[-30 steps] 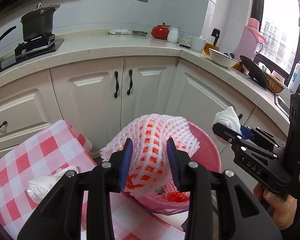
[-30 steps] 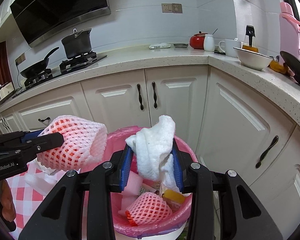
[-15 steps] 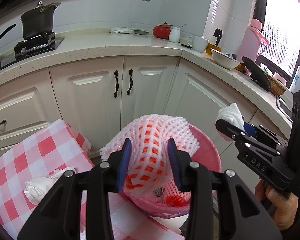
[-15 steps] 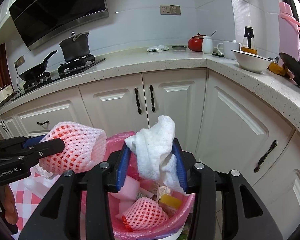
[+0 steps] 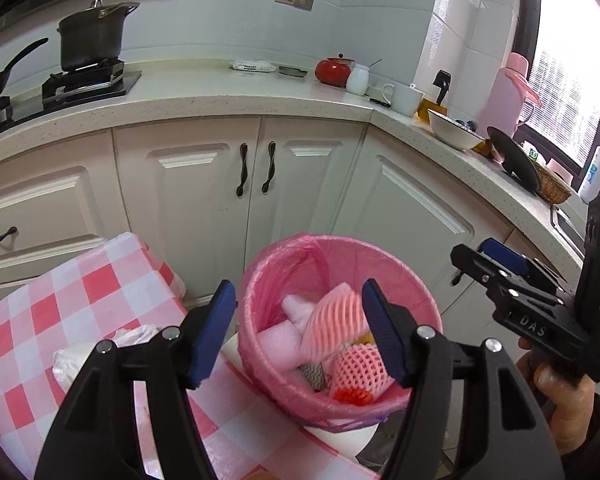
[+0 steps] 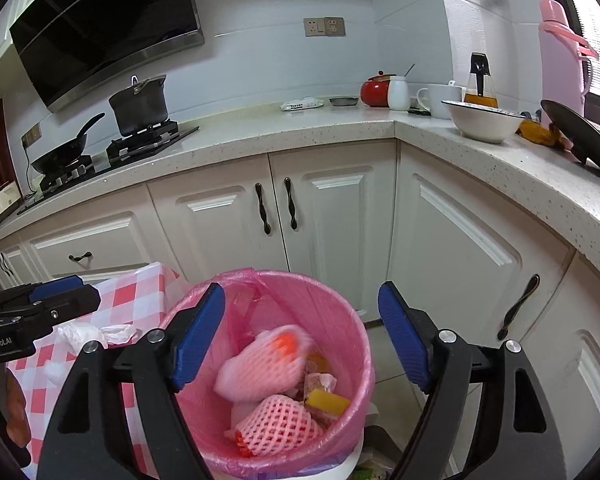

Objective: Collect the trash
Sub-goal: 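Move both open tools back toward the foam block and plastic bag on the table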

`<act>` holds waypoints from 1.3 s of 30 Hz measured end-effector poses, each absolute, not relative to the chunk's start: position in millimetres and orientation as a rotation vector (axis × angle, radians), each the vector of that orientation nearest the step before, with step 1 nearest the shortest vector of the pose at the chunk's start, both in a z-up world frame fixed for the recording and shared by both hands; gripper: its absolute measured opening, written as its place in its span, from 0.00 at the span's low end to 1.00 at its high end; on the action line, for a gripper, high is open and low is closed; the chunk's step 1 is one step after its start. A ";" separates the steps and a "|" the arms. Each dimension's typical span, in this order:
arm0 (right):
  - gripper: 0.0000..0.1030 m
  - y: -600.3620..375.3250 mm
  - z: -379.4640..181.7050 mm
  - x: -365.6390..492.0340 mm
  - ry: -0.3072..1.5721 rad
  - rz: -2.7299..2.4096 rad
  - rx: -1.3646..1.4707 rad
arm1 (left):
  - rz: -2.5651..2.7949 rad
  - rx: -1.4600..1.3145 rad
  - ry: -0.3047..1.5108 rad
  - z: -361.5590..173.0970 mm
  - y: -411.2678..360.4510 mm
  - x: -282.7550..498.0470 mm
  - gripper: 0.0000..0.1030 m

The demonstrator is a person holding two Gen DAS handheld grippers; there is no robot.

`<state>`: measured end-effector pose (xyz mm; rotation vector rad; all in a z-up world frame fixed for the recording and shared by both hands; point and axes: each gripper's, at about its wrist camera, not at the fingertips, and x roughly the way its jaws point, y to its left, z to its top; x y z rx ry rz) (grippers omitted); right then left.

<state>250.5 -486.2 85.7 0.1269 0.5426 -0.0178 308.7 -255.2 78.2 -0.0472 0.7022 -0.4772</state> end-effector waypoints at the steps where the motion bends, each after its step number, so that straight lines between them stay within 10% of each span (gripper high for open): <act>1: 0.75 -485.2 86.1 248.5 0.542 -0.017 0.128 | -0.476 -0.051 0.701 77.8 -253.2 306.3 0.62; 39: 0.82 -339.3 57.2 174.2 0.636 0.179 0.070 | -0.178 -0.161 0.657 61.8 -52.5 196.7 0.69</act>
